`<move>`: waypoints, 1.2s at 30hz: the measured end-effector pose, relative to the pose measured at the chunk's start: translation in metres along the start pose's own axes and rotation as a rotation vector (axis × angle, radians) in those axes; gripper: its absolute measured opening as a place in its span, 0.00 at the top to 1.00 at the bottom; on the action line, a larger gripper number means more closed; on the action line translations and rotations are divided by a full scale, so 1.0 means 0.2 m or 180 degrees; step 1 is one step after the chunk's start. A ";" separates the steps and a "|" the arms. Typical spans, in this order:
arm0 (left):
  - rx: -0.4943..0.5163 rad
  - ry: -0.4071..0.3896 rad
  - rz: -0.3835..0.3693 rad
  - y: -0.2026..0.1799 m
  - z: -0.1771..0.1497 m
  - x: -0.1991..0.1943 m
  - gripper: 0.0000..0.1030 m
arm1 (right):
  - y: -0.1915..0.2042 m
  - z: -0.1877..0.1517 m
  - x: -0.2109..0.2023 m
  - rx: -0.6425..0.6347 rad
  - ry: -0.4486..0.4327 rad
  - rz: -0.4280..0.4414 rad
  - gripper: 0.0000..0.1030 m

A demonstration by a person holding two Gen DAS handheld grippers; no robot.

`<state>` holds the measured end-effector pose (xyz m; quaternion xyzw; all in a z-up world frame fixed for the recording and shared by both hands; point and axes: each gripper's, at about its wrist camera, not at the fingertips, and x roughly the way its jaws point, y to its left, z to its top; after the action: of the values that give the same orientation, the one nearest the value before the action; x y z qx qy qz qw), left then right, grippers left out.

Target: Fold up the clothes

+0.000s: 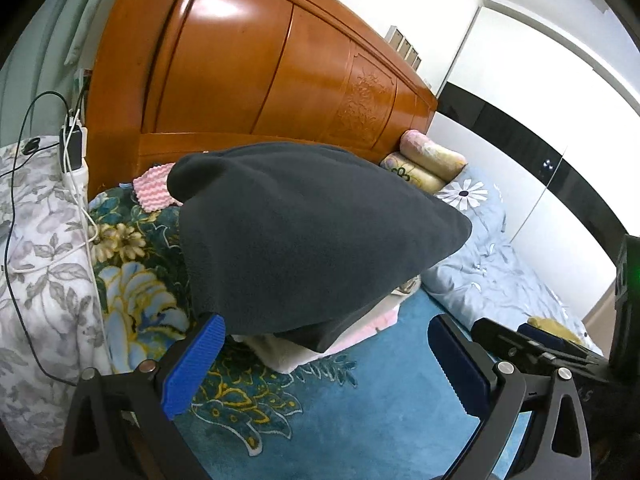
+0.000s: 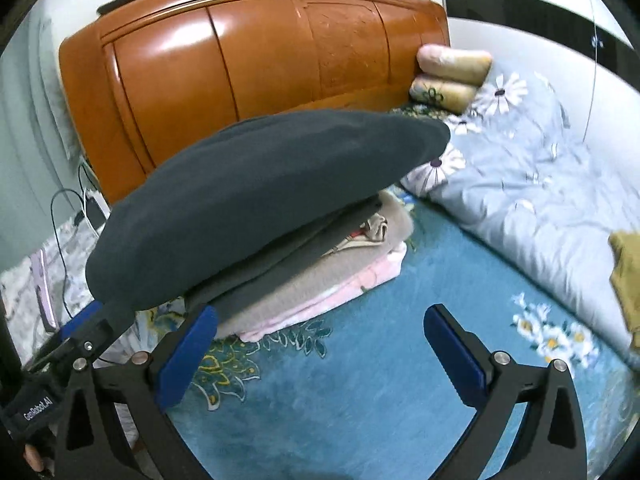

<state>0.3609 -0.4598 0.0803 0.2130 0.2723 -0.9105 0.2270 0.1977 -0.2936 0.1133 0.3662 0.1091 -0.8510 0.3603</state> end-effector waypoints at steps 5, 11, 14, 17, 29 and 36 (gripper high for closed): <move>-0.0004 -0.0106 0.0131 0.03 -0.01 -0.01 0.00 | 0.06 -0.01 0.04 -0.0118 0.0039 -0.0108 0.00; -0.0205 -0.0144 0.0253 0.14 -0.01 -0.02 0.00 | 0.14 -0.02 0.07 -0.0245 0.0083 -0.0166 0.00; -0.0265 -0.0152 0.0259 0.17 -0.01 -0.02 0.00 | 0.16 -0.01 0.07 -0.0271 0.0072 -0.0165 0.00; -0.0280 -0.0139 0.0261 0.19 -0.01 -0.02 0.00 | 0.18 -0.01 0.07 -0.0297 0.0062 -0.0165 0.00; -0.0372 -0.0124 0.0258 0.22 0.01 0.01 0.00 | 0.23 0.01 0.08 -0.0352 0.0064 -0.0206 0.00; -0.0396 -0.0113 0.0237 0.23 0.00 0.02 0.00 | 0.24 0.01 0.09 -0.0361 0.0093 -0.0231 0.00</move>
<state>0.3818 -0.4951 0.0603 0.1923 0.3162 -0.8863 0.2783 0.2212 -0.3387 0.1056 0.3534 0.1755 -0.8505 0.3477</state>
